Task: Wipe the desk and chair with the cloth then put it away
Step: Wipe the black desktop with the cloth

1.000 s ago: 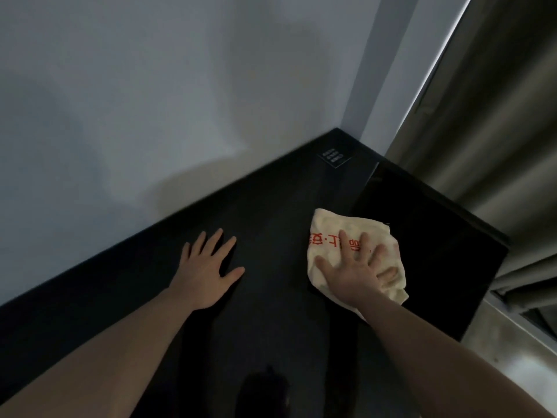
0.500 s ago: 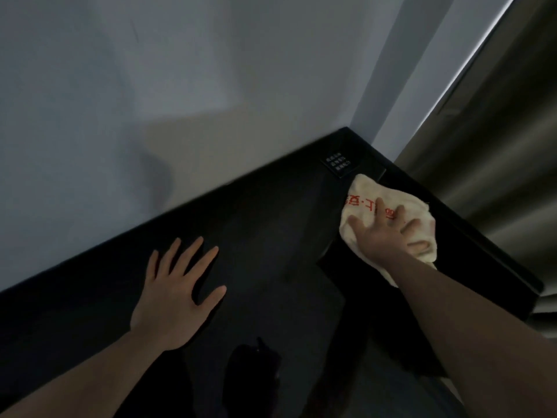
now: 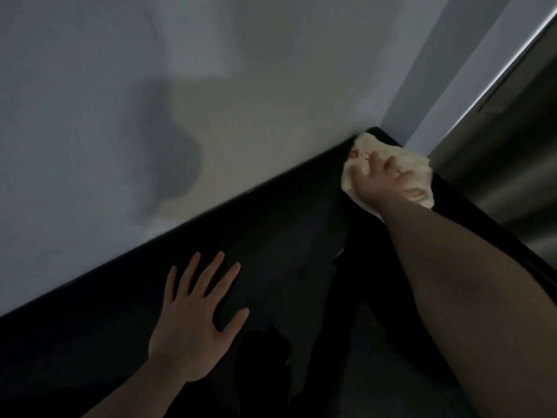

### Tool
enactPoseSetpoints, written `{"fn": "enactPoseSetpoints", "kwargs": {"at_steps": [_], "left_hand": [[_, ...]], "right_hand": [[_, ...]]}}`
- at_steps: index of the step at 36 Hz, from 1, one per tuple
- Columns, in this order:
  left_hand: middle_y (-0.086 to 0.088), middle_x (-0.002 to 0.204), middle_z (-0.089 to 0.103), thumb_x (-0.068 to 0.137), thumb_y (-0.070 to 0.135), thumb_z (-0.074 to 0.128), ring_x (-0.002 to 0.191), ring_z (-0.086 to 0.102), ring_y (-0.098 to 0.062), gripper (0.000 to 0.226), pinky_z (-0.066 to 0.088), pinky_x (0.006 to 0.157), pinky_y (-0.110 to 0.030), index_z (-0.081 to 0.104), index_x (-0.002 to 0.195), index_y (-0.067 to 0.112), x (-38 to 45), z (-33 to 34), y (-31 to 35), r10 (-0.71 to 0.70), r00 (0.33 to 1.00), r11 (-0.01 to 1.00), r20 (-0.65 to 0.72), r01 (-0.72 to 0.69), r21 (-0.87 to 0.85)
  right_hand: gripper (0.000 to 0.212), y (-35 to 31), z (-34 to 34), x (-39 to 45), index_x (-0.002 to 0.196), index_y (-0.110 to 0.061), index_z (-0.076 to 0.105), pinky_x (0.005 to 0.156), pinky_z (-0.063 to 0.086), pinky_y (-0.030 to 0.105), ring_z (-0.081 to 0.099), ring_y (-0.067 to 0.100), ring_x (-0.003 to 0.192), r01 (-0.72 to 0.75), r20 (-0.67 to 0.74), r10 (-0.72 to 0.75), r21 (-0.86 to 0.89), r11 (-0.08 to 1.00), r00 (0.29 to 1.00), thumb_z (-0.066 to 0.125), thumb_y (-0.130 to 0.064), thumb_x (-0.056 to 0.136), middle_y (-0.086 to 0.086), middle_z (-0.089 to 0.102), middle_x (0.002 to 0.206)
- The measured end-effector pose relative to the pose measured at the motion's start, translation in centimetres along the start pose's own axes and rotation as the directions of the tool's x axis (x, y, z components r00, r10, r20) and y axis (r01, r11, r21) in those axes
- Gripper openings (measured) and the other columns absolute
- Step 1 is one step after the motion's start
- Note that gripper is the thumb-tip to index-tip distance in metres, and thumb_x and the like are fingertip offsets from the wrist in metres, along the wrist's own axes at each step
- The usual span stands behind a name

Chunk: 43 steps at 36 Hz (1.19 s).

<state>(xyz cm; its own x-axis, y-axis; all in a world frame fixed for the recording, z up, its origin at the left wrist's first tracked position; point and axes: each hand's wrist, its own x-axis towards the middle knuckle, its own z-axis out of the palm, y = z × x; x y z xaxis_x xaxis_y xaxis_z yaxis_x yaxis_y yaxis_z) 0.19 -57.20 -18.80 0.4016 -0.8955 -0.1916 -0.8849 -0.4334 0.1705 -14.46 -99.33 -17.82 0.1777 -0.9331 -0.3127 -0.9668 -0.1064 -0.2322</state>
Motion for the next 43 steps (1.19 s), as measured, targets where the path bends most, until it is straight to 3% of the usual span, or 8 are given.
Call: {"fn": "enactPoseSetpoints", "kwargs": {"at_steps": [4, 8, 11, 15, 19, 34, 39, 43], "left_hand": [[0.019, 0.168, -0.013, 0.088, 0.084, 0.002, 0.155, -0.022, -0.015, 0.076, -0.007, 0.126, -0.050, 0.000, 0.158, 0.053, -0.1, -0.4, 0.1, -0.008, 1.000, 1.000, -0.016, 0.007, -0.011], [0.020, 0.168, -0.008, 0.088, 0.084, 0.003, 0.155, -0.020, -0.014, 0.076, -0.006, 0.126, -0.049, 0.004, 0.158, 0.053, -0.2, -0.6, 0.2, -0.017, 1.000, 0.999, -0.011, 0.016, -0.045], [0.021, 0.168, -0.011, 0.088, 0.084, 0.004, 0.154, -0.023, -0.012, 0.076, -0.008, 0.126, -0.048, 0.003, 0.157, 0.054, -0.2, -0.7, 0.2, -0.020, 1.000, 0.998, -0.009, 0.019, -0.053], [0.022, 0.165, -0.022, 0.090, 0.082, 0.011, 0.152, -0.029, -0.013, 0.073, -0.011, 0.126, -0.049, -0.009, 0.155, 0.055, -0.2, -0.7, 0.2, -0.022, 1.000, 0.999, 0.008, 0.022, -0.032], [0.021, 0.167, -0.017, 0.091, 0.081, 0.012, 0.153, -0.025, -0.013, 0.075, -0.008, 0.127, -0.050, -0.003, 0.158, 0.052, -0.4, -0.6, 0.2, -0.020, 1.000, 0.999, -0.018, 0.020, -0.035], [0.010, 0.171, 0.002, 0.096, 0.071, 0.031, 0.157, -0.008, -0.022, 0.073, -0.005, 0.126, -0.053, 0.013, 0.160, 0.043, -1.4, -0.7, -0.1, 0.022, 0.998, 0.995, -0.051, -0.027, -0.099], [0.008, 0.166, 0.029, 0.098, 0.050, 0.055, 0.157, 0.008, -0.017, 0.049, -0.008, 0.127, -0.044, 0.053, 0.145, 0.035, -2.1, -1.8, -1.2, 0.007, 0.997, 0.881, -0.081, -0.045, -0.472], [0.008, 0.153, 0.049, 0.098, 0.029, 0.063, 0.146, 0.036, -0.014, 0.027, 0.021, 0.119, -0.030, 0.070, 0.124, 0.031, -4.7, -3.4, -4.2, -0.112, 0.993, 0.633, -0.025, 0.052, -0.772]], "right_hand": [[0.077, -4.9, 0.7, -4.4, 0.157, -0.045, 0.001, 0.109, -0.010, 0.077, -0.015, 0.042, 0.151, 0.163, 0.022, -0.162, -0.033, 0.986, 0.987, 0.015, -0.077, 0.088, -0.004, -0.008, 0.169], [0.080, -2.9, 1.6, -4.6, 0.156, -0.049, 0.001, 0.114, -0.010, 0.071, -0.014, 0.034, 0.153, 0.273, 0.039, -0.272, -0.042, 0.961, 0.962, 0.022, -0.083, 0.086, -0.008, -0.005, 0.169], [0.086, -0.4, 1.0, -4.4, 0.156, -0.048, 0.001, 0.117, -0.011, 0.065, -0.015, 0.026, 0.154, 0.224, 0.003, -0.224, -0.023, 0.974, 0.975, 0.021, -0.086, 0.082, -0.008, -0.005, 0.169], [0.077, 1.2, 0.3, -6.0, 0.157, -0.046, 0.003, 0.112, -0.009, 0.070, -0.011, 0.037, 0.153, 0.083, -0.066, -0.084, -0.015, 0.996, 0.994, 0.025, -0.078, 0.090, -0.006, -0.006, 0.169], [0.079, 1.5, 0.6, -7.4, 0.157, -0.045, 0.002, 0.111, -0.008, 0.074, -0.010, 0.039, 0.152, 0.013, -0.072, -0.014, -0.008, 1.000, 0.997, 0.021, -0.079, 0.088, -0.005, -0.004, 0.169], [0.078, 1.9, 6.1, -20.6, 0.157, -0.045, 0.004, 0.111, -0.009, 0.072, -0.012, 0.039, 0.152, -0.007, -0.115, 0.005, -0.019, 1.000, 0.993, 0.020, -0.079, 0.088, -0.006, -0.006, 0.169], [0.077, -0.2, 8.7, -27.0, 0.157, -0.045, 0.002, 0.111, -0.009, 0.073, -0.013, 0.040, 0.151, 0.000, -0.096, -0.004, -0.037, 0.999, 0.995, 0.018, -0.078, 0.088, -0.006, -0.007, 0.168], [0.078, -2.5, 10.6, -31.4, 0.156, -0.047, 0.001, 0.112, -0.009, 0.073, -0.014, 0.040, 0.151, 0.015, -0.079, -0.019, -0.041, 0.999, 0.997, 0.016, -0.079, 0.087, -0.006, -0.009, 0.168]]}}
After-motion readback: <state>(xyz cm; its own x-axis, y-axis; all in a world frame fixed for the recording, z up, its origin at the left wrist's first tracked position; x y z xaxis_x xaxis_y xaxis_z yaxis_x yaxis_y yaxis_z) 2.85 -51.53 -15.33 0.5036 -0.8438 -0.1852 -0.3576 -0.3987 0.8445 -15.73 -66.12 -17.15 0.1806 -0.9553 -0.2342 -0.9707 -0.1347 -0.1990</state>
